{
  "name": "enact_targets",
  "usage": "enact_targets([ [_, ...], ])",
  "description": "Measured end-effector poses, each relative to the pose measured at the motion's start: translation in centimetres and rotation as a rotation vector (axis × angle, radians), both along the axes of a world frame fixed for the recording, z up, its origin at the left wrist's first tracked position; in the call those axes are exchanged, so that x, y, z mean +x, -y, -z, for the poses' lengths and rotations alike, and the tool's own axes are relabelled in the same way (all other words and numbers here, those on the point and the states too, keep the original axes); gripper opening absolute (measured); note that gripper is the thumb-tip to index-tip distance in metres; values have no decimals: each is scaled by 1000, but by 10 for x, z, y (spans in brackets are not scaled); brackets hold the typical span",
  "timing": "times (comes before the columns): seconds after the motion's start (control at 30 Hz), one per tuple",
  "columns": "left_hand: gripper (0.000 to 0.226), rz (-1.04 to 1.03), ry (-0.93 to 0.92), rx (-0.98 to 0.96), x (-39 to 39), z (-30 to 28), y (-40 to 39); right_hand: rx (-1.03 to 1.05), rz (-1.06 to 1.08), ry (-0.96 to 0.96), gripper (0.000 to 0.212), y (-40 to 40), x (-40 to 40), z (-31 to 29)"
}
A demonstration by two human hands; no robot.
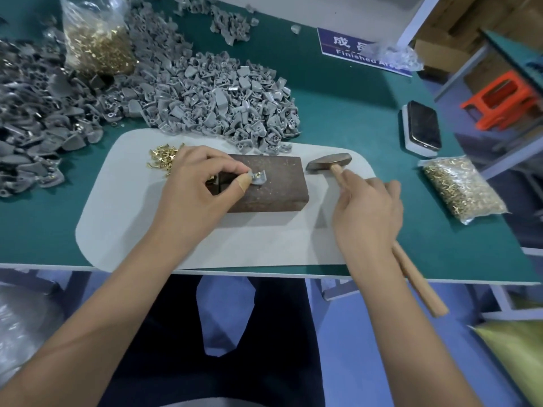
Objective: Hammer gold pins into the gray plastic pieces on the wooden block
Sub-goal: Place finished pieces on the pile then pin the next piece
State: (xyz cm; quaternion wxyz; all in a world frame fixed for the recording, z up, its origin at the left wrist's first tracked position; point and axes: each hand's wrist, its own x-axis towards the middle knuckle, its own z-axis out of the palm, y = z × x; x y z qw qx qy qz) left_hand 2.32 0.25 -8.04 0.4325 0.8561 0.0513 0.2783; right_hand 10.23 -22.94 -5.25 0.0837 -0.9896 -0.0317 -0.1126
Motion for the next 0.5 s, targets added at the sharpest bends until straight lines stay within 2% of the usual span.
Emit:
enact_targets([
  [0.07,8,3,2,4,0,0,1,61,-72,78,29,-6,2,-6],
  [0.17,8,-8,30,-5,0,0,3,394,-403,167,19,-26,-4,-19],
  [0.27,8,-17,107,-17,-2,-5,6,558,-662,71,17,-52,-18,-27],
  [0.5,8,-114,157,-77,-16,-18,-24,626,-742,-38,7,-107,-19,-39],
])
